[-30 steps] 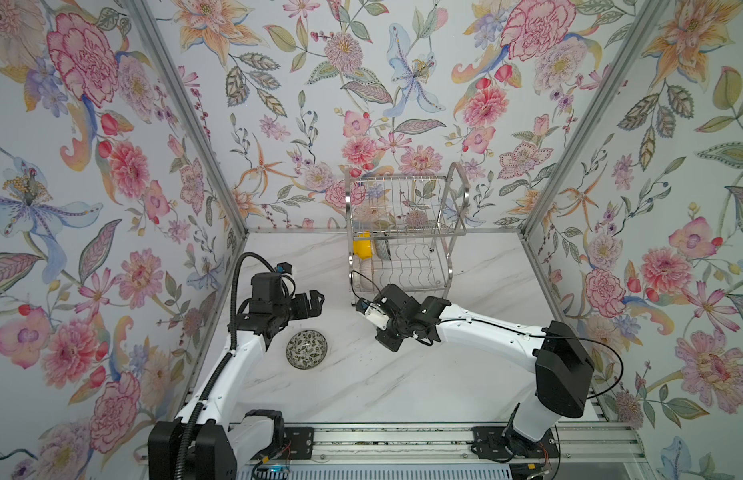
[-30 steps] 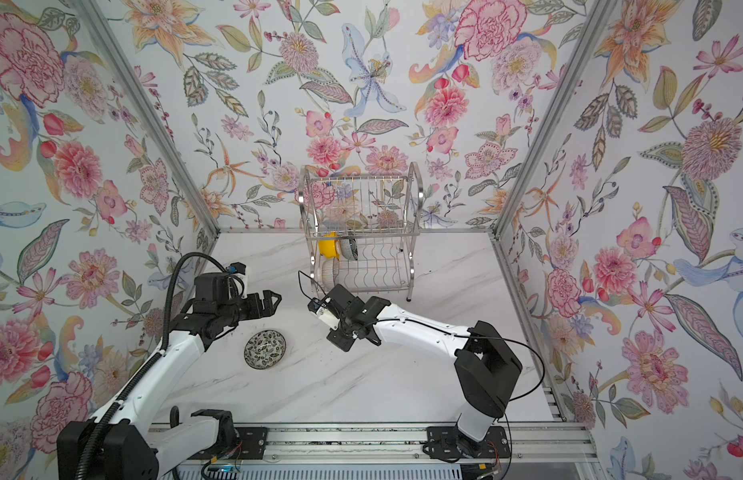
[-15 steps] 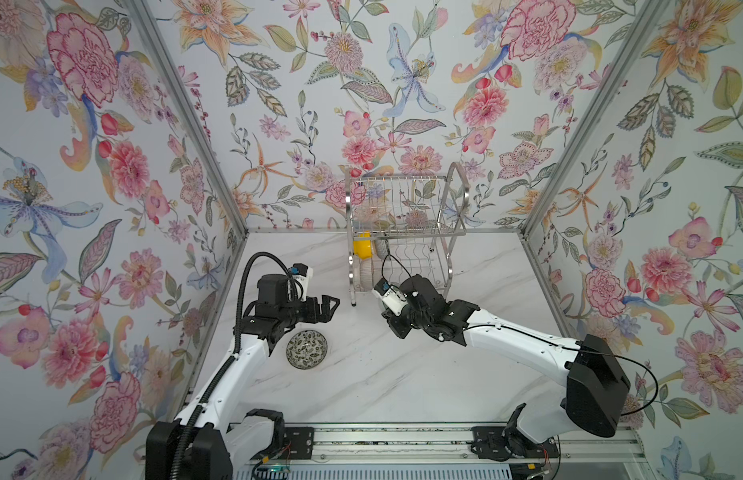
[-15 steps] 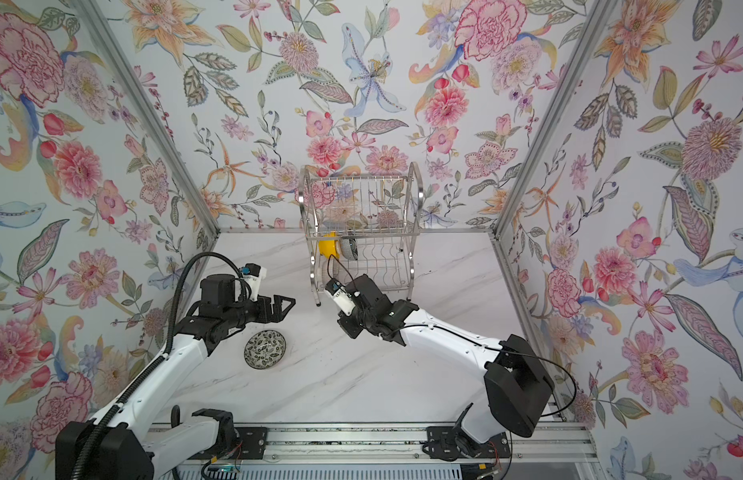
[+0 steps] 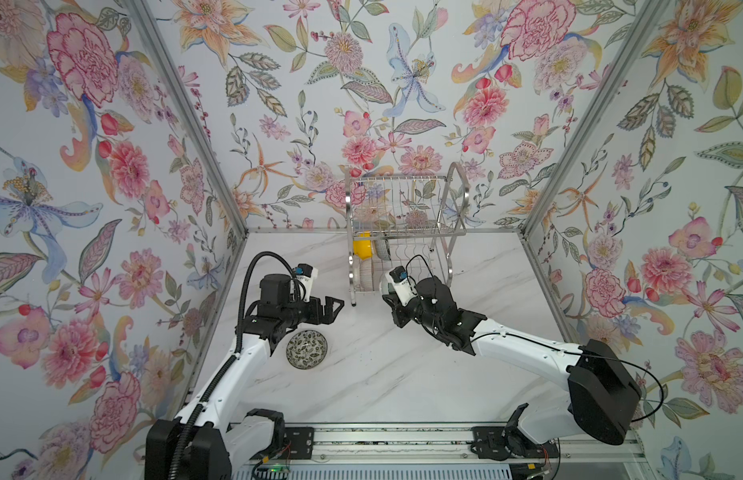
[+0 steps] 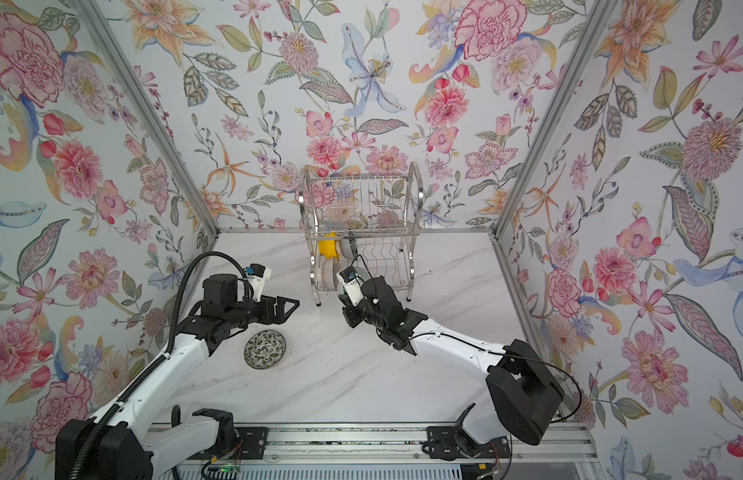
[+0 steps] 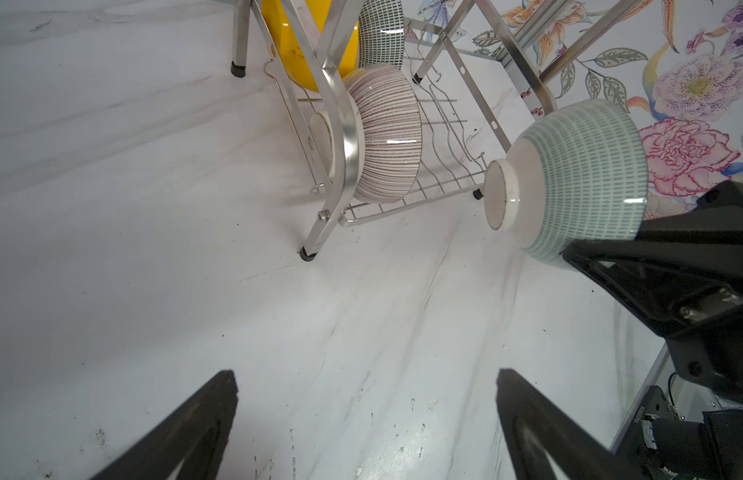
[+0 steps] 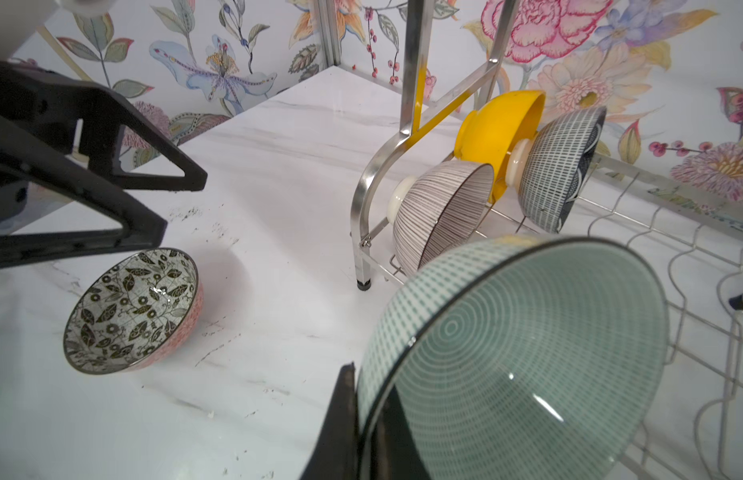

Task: Load the bowls into the dish rack
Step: 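Carry the pale green bowl into the rack beside the maroon-striped bowl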

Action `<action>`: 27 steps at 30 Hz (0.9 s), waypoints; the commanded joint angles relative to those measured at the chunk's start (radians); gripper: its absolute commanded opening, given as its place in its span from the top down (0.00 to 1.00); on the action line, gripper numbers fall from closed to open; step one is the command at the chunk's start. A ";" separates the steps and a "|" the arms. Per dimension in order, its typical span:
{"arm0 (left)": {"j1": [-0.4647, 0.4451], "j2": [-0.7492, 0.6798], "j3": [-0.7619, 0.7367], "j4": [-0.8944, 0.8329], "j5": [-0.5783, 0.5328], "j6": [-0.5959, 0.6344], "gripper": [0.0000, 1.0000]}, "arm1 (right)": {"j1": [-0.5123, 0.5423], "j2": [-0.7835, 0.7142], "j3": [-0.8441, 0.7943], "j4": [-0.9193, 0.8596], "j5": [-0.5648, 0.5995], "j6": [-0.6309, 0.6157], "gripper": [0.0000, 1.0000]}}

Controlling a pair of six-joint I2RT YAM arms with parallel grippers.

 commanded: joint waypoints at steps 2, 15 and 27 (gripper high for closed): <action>-0.015 0.009 -0.016 0.020 0.051 0.029 0.01 | -0.033 -0.009 -0.041 0.241 0.045 0.070 1.00; -0.020 0.013 -0.014 0.020 0.062 0.032 0.01 | -0.068 0.063 -0.155 0.642 0.190 0.225 1.00; -0.022 0.006 -0.010 0.011 0.059 0.038 0.01 | -0.083 0.167 -0.129 0.788 0.216 0.414 1.00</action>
